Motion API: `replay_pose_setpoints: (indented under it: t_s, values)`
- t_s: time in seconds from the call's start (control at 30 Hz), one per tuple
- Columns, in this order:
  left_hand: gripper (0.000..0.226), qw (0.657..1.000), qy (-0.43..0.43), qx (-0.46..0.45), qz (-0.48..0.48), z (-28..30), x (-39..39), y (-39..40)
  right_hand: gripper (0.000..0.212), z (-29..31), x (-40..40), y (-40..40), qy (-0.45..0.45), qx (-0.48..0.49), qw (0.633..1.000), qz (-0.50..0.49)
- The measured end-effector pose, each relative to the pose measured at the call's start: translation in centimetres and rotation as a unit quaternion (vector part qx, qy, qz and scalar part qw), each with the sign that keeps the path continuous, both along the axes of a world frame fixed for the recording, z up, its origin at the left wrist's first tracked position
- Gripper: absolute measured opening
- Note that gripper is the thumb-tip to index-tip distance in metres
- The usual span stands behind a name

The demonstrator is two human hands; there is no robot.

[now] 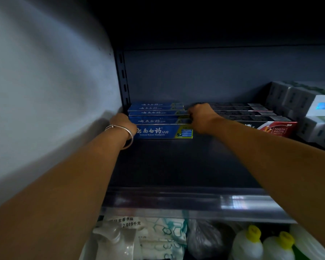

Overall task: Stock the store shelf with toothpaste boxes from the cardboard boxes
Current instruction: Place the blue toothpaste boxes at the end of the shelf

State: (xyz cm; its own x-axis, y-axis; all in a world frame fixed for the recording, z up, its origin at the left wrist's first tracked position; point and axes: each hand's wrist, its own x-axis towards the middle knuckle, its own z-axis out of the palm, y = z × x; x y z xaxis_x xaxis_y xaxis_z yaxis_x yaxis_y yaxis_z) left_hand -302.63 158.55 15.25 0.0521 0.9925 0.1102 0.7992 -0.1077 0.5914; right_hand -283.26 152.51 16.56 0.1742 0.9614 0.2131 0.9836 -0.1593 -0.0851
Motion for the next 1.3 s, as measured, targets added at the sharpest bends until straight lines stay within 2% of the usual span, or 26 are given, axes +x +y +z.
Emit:
replay_pose_setpoints:
  t_s: [0.23,0.37,0.6,0.93,1.13,1.3]
  values:
    - [0.046,1.000,-0.010,-0.009,-0.009,-0.1,-0.5,0.0,0.030,0.3,0.1,0.3,-0.064,-0.020,0.998,0.003]
    - [0.052,1.000,0.024,0.004,-0.011,0.1,-0.8,-0.1,0.030,0.1,-0.3,0.5,-0.104,-0.060,0.993,0.013]
    - [0.054,0.993,0.102,-0.008,-0.054,0.5,-0.7,-0.1,0.061,-0.4,-0.6,0.5,-0.163,-0.121,0.979,-0.013]
    - [0.045,0.993,0.090,0.007,-0.071,0.7,0.0,0.2,0.061,-0.2,-0.7,0.5,-0.177,-0.148,0.973,-0.024]
    - [0.061,0.993,0.101,-0.011,-0.065,0.4,-0.8,1.3,0.050,-0.4,-0.9,0.3,-0.173,-0.137,0.975,-0.008]
    - [0.060,0.994,0.092,-0.019,-0.063,0.3,-1.2,1.4,0.038,-0.4,-0.9,0.0,-0.167,-0.108,0.980,0.000]
